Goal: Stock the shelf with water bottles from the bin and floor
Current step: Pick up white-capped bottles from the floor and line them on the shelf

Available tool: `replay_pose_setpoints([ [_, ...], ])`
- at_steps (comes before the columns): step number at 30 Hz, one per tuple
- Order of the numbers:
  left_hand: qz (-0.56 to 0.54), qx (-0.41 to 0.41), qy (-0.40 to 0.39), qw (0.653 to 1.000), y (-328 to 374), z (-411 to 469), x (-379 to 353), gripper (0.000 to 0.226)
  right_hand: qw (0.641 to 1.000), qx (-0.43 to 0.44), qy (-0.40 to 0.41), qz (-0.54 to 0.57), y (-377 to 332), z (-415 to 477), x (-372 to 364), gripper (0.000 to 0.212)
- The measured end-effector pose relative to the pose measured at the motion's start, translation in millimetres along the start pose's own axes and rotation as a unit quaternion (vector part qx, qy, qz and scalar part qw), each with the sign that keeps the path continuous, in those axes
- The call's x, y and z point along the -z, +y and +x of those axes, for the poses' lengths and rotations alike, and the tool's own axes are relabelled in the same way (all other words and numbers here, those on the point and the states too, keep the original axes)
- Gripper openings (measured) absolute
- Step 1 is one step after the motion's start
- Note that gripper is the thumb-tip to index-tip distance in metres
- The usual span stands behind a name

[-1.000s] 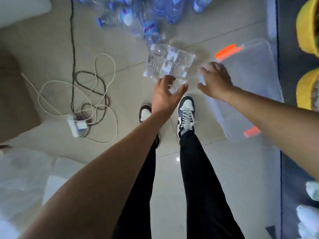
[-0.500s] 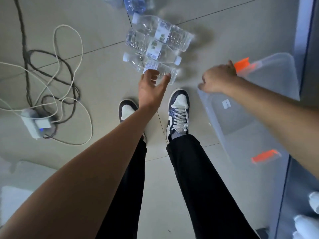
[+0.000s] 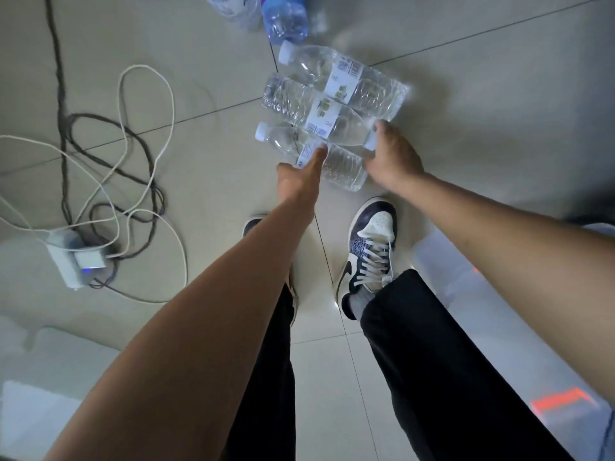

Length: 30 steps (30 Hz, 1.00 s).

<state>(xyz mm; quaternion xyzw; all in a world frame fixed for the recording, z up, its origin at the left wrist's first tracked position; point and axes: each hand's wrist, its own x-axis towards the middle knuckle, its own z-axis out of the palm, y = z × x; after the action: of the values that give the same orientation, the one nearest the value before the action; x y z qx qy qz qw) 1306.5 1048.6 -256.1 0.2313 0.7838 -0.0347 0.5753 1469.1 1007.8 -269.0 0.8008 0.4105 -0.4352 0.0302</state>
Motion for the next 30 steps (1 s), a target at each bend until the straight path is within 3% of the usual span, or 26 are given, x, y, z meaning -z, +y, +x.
replay_pose_setpoints([
  [3, -0.068, 0.029, -0.001, 0.997, 2, 19, -10, 0.089, 0.999, 0.012, 0.038, 0.008, -8, 9, -22, 0.05],
  [9, -0.158, 0.056, 0.009, 0.986, 1, 9, -6, 0.066, 0.996, 0.07, 0.031, 0.046, -12, -5, -22, 0.038],
  [14, -0.202, 0.007, 0.03, 0.979, 21, -57, 32, 0.044, 0.976, 0.144, 0.14, 0.081, -53, -60, 25, 0.03],
  [18, -0.198, -0.109, 0.026, 0.974, 47, -137, 64, 0.061, 0.964, 0.149, 0.198, 0.097, -74, -115, 91, 0.03],
  [21, -0.171, -0.222, 0.009, 0.96, 78, -201, 84, 0.056, 0.95, 0.173, 0.227, 0.123, -90, -170, 158, 0.03],
  [30, -0.073, -0.402, -0.117, 0.905, 199, -454, 146, 0.057, 0.891, 0.215, 0.37, 0.153, -164, -358, 409, 0.032],
])
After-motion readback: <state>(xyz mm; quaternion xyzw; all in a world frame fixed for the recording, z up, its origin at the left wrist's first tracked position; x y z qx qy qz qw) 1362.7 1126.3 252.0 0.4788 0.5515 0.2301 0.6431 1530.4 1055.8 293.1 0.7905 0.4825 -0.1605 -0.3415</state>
